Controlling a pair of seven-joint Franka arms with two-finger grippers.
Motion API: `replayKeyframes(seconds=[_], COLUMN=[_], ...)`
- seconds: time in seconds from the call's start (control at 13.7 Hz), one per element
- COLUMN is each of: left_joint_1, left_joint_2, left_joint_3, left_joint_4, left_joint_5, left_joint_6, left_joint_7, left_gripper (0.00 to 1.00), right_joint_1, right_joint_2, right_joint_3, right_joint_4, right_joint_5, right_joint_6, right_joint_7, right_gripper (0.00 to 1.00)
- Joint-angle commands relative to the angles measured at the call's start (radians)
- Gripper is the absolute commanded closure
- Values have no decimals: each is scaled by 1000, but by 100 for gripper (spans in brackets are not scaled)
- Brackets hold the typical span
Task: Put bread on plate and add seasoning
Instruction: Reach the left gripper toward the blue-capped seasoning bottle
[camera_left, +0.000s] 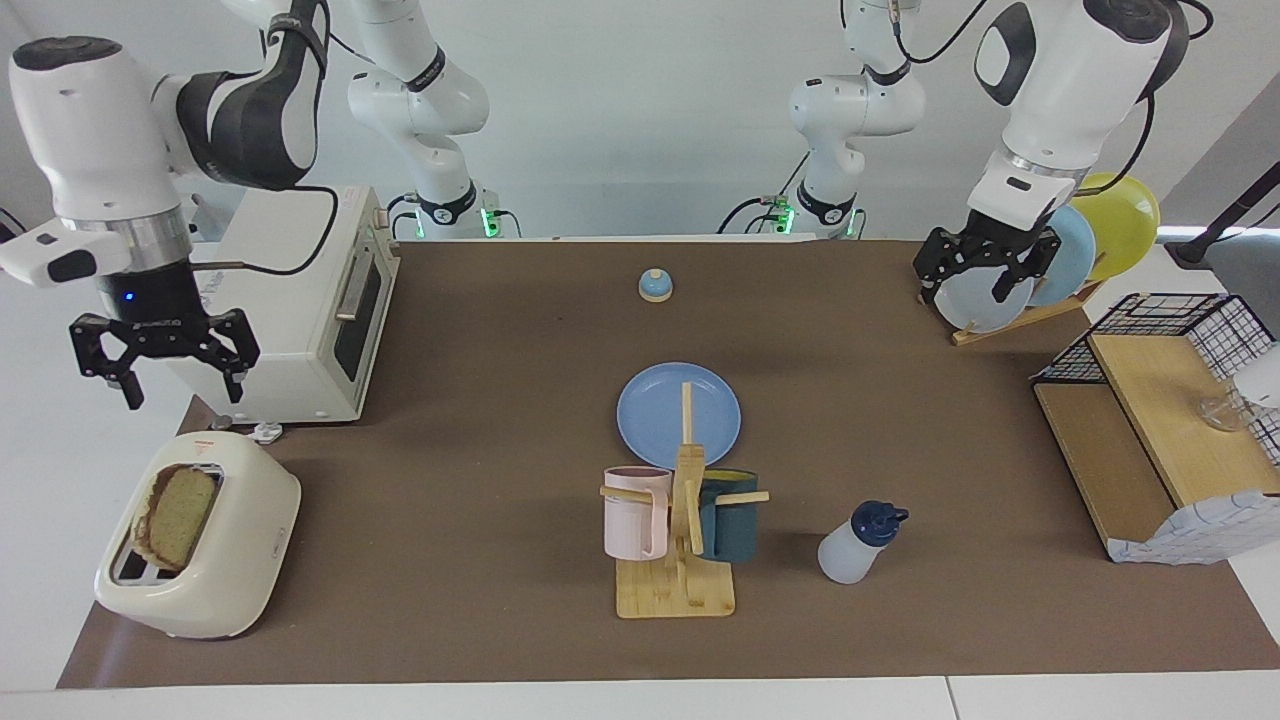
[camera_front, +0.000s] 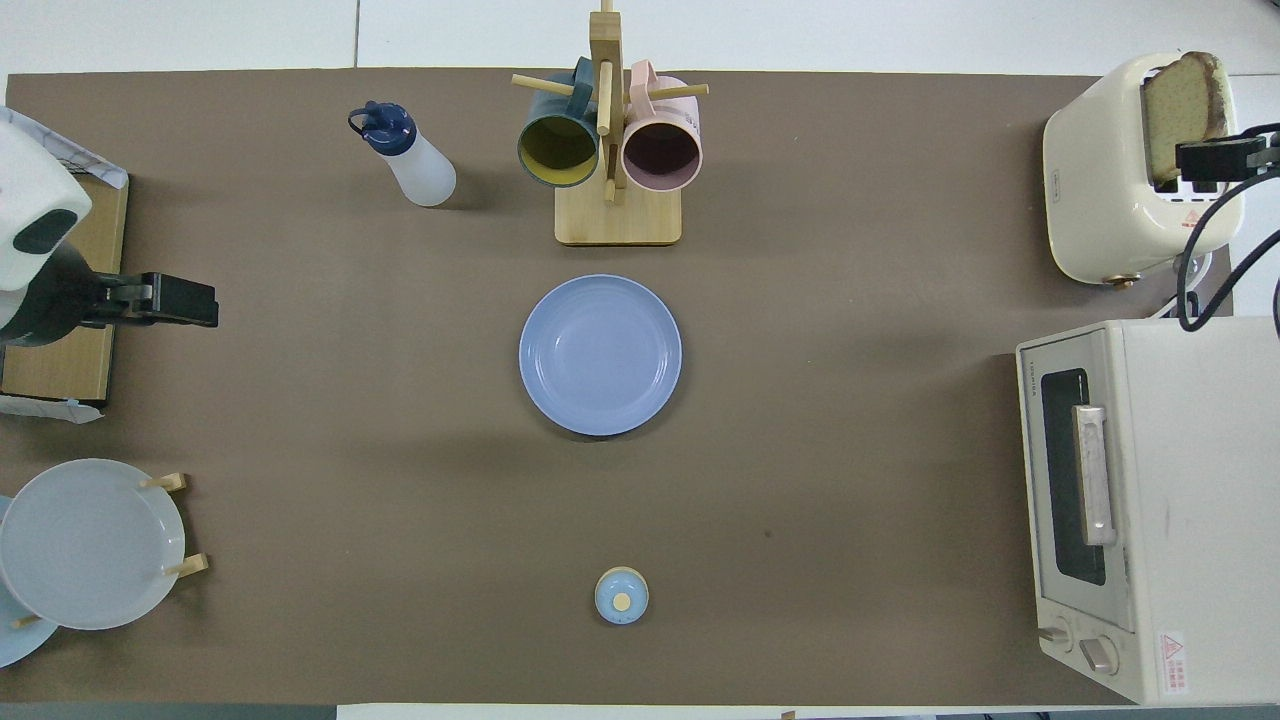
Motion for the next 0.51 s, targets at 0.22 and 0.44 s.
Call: replayKeyframes(seconds=[0.22, 0.44], left_joint_1=[-102, -133], left_joint_2=[-125, -111], left_joint_3=[6, 6], left_joint_4=[-339, -448], left_joint_5=[8, 8], left_joint_6=[414, 650], left_joint_7=[-18, -79], left_gripper=[0, 0], right_joint_1=[-50, -36], right_joint_2=[161, 191], right_joint_3=[9, 10], right_joint_4=[74, 82], right_joint_5=[3, -3], right_joint_6=[179, 223], right_joint_7=[-21, -19], right_gripper=[0, 0])
